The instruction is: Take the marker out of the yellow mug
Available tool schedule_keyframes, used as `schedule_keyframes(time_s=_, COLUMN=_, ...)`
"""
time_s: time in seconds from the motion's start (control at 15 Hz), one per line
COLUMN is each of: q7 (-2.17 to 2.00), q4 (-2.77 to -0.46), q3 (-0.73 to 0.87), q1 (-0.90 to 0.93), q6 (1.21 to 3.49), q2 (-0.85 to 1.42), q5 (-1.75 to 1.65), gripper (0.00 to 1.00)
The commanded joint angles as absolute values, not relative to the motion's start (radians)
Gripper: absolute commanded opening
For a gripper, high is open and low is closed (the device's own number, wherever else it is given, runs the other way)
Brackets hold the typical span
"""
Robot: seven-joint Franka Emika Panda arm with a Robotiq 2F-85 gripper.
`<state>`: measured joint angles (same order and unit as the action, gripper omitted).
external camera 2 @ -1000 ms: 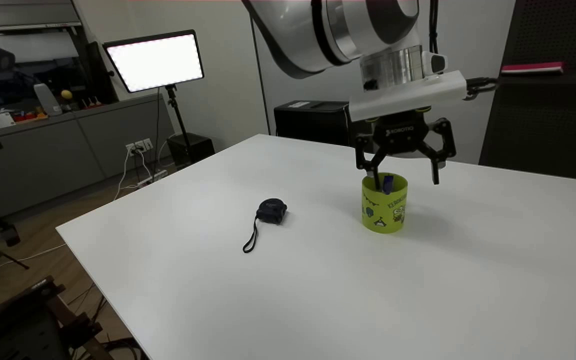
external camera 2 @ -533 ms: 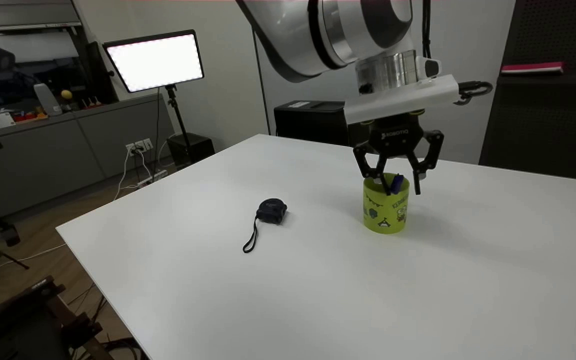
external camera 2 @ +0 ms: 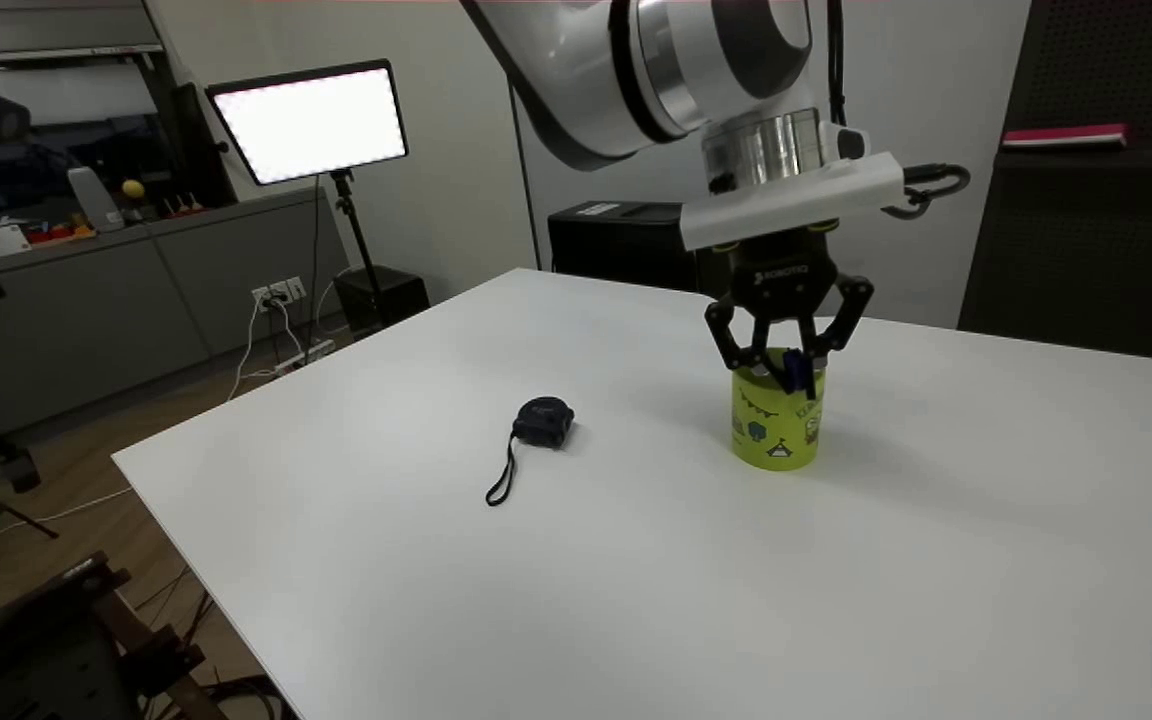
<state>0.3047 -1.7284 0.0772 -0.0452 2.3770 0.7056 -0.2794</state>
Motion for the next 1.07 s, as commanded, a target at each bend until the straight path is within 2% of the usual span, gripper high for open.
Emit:
schedule_keyframes(time_s=0.0, q7=0.264, q4=-1.681, q3=0.088, q1=-0.034, q6=2.346, q2=0.736, q5=-0.3, gripper=0.03)
schedule_keyframes(time_s=1.0, q7=0.313, q4=-1.471, q3=0.075, q1=-0.047, q6=2.139, q2=0.716, q5=-0.315, gripper=0.04)
